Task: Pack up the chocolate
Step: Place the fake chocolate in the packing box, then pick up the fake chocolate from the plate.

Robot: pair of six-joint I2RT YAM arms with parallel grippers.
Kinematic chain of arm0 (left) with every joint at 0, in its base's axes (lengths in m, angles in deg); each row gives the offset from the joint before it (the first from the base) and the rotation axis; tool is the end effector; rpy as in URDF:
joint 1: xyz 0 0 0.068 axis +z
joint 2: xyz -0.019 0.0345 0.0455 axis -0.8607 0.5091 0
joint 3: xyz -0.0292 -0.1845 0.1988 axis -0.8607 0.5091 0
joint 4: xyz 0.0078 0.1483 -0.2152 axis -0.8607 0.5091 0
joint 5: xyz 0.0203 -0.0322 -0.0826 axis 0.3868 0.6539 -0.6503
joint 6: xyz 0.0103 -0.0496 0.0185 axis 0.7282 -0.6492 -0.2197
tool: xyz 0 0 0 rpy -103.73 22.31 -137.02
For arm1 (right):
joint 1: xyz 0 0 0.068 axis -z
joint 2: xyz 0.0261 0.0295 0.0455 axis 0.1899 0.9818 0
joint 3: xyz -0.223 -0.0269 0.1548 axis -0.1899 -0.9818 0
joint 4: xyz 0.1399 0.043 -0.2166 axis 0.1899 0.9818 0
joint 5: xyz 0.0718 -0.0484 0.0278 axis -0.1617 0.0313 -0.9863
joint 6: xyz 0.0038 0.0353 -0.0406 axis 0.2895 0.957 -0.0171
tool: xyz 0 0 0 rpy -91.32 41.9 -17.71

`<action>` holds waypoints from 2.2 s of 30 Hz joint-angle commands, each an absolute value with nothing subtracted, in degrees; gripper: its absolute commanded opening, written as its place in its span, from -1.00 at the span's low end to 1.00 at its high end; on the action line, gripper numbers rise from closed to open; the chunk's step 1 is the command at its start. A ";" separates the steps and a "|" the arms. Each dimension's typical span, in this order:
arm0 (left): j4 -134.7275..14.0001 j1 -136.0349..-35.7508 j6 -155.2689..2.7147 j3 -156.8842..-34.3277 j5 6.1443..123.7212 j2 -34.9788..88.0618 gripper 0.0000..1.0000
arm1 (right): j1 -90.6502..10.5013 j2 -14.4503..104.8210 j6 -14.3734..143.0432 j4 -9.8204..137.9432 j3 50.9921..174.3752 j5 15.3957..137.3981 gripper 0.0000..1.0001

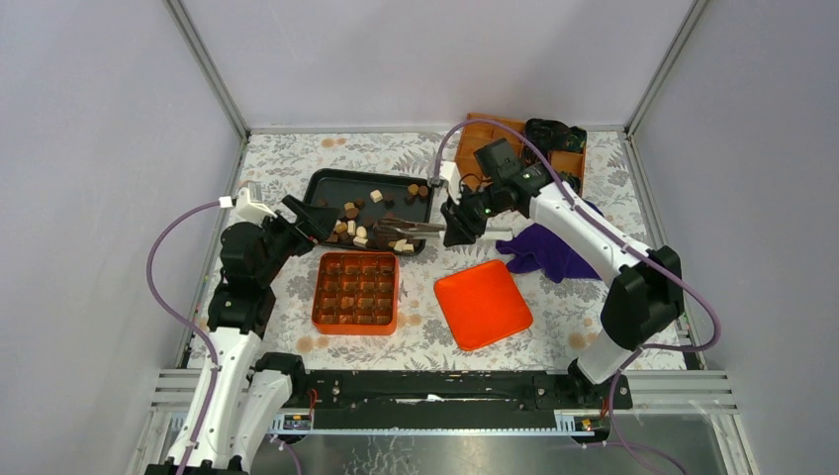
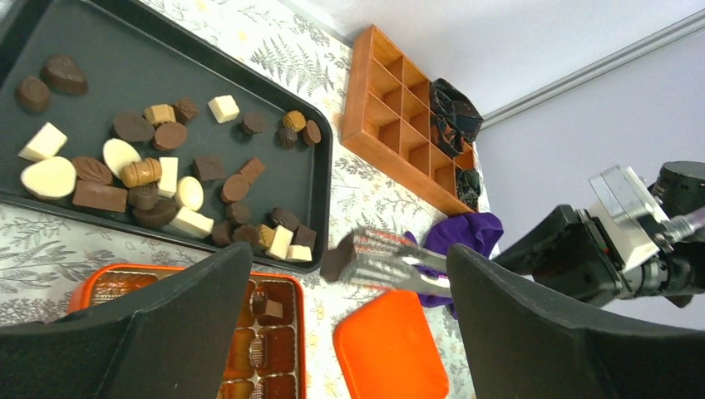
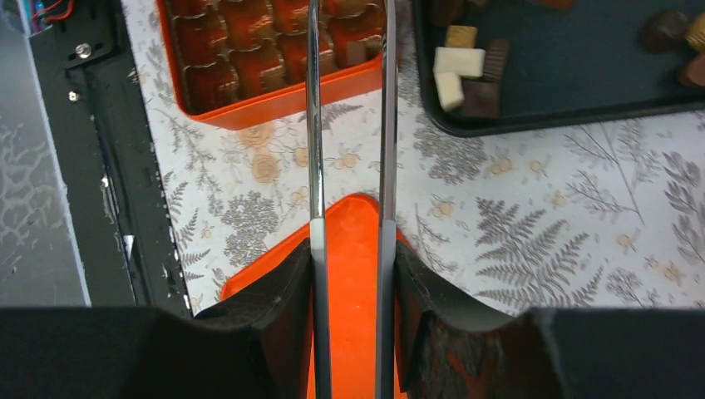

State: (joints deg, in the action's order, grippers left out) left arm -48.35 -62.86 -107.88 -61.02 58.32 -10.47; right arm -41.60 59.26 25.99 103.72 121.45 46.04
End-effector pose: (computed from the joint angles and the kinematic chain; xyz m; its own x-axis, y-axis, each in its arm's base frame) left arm 0.1647 -0.0191 0.3138 -0.3476 -0.6415 -0.6838 0.0992 0.7001 -0.7072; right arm 0.2984 0.2023 0.3103 -0.1856 -0.5890 -0.7865 -0.9762 0.2022 0.0788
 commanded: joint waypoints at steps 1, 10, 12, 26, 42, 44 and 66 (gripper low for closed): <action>-45.28 -62.47 -103.93 -62.72 61.85 -11.80 0.90 | -45.77 57.01 23.94 103.36 120.39 43.51 -0.71; -43.72 -62.47 -104.26 -62.82 63.59 -14.24 0.91 | -51.35 62.74 25.26 103.28 124.40 51.51 -0.67; -43.38 -62.47 -104.25 -62.78 63.91 -14.63 0.91 | -51.77 64.01 25.41 103.45 125.27 52.75 -0.66; -44.57 -62.47 -104.58 -61.88 63.54 -14.35 0.91 | -53.90 67.67 27.38 101.72 126.90 58.28 -0.47; -45.96 -62.47 -105.78 -60.56 62.37 -14.07 0.91 | -54.66 69.09 29.05 101.96 128.85 58.92 -0.03; -46.18 -62.47 -105.83 -60.45 62.21 -13.98 0.91 | -54.63 68.90 29.19 102.09 129.05 58.43 -0.05; -64.50 -62.47 -114.62 -56.16 56.95 -11.75 0.98 | -39.98 62.85 32.09 101.84 128.15 49.59 -0.15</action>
